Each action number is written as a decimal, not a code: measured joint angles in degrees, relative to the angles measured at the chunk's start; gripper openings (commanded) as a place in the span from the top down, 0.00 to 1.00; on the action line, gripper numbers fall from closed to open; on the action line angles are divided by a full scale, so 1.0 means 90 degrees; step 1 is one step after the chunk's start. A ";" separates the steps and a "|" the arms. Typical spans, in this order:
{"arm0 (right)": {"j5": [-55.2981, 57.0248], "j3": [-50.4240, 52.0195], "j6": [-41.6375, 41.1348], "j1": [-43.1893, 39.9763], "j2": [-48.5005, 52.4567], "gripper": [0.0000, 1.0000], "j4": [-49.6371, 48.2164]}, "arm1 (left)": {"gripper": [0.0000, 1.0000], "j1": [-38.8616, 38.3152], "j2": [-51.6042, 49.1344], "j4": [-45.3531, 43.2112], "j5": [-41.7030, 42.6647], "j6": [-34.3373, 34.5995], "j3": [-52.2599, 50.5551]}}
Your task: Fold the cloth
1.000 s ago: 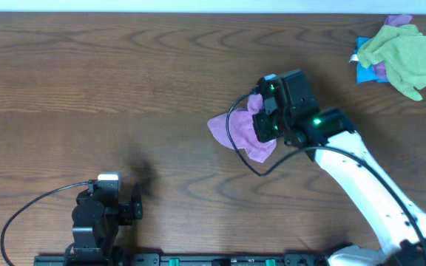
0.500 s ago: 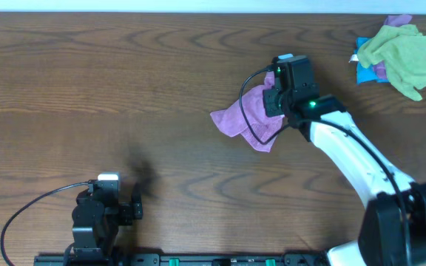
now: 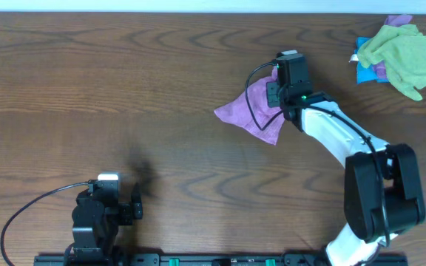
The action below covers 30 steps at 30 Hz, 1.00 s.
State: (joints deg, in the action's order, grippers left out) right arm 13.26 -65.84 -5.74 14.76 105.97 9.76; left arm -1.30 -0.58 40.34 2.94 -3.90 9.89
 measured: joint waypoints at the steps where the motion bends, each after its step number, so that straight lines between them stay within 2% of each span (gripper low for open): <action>1: 0.0063 0.0000 -0.0002 -0.0039 0.0005 0.99 -0.0039 | 0.05 0.0000 0.0000 0.0000 0.0000 0.0000 0.0000; 8: 0.0425 0.0000 -0.0068 -0.0425 0.0005 0.98 -0.0219 | 0.05 0.0000 0.0000 0.0000 0.0000 0.0000 0.0000; 11: 0.0529 0.0000 -0.0136 -0.0595 0.0005 0.81 -0.0306 | 0.05 0.0000 0.0000 0.0000 0.0002 0.0000 0.0000; 12: 0.0559 0.0000 -0.0165 -0.0634 0.0005 0.70 -0.0359 | 0.05 0.0000 0.0000 0.0000 0.0002 -0.0002 0.0000; 13: 0.0583 0.0000 -0.0199 -0.0668 0.0005 0.50 -0.0415 | 0.05 0.0000 0.0000 0.0000 0.0002 0.0000 0.0000; 14: 0.0610 0.0000 -0.0231 -0.0685 0.0005 0.40 -0.0464 | 0.05 0.0000 0.0000 0.0000 0.0002 0.0000 0.0000; 16: 0.0641 0.0000 -0.0202 -0.0692 0.0005 0.27 -0.0629 | 0.05 0.0000 0.0000 0.0000 0.0002 0.0000 0.0000; 18: 0.0646 0.0000 -0.0211 -0.0663 0.0005 0.23 -0.0714 | 0.05 0.0000 0.0000 0.0000 0.0002 -0.0002 0.0000; 25: 0.0641 -0.0046 -0.0267 -0.0289 -0.0083 0.19 -0.0525 | 0.05 0.0000 0.0000 0.0000 0.0002 0.0000 0.0000; 30: 0.0631 -0.0114 -0.0508 0.0073 -0.0763 0.19 0.0209 | 0.05 0.0000 0.0000 -0.0002 0.0000 0.0000 0.0000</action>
State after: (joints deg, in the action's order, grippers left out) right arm 18.94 -66.87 -10.31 15.42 99.11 11.64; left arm -1.30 -0.58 40.32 2.94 -3.90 9.89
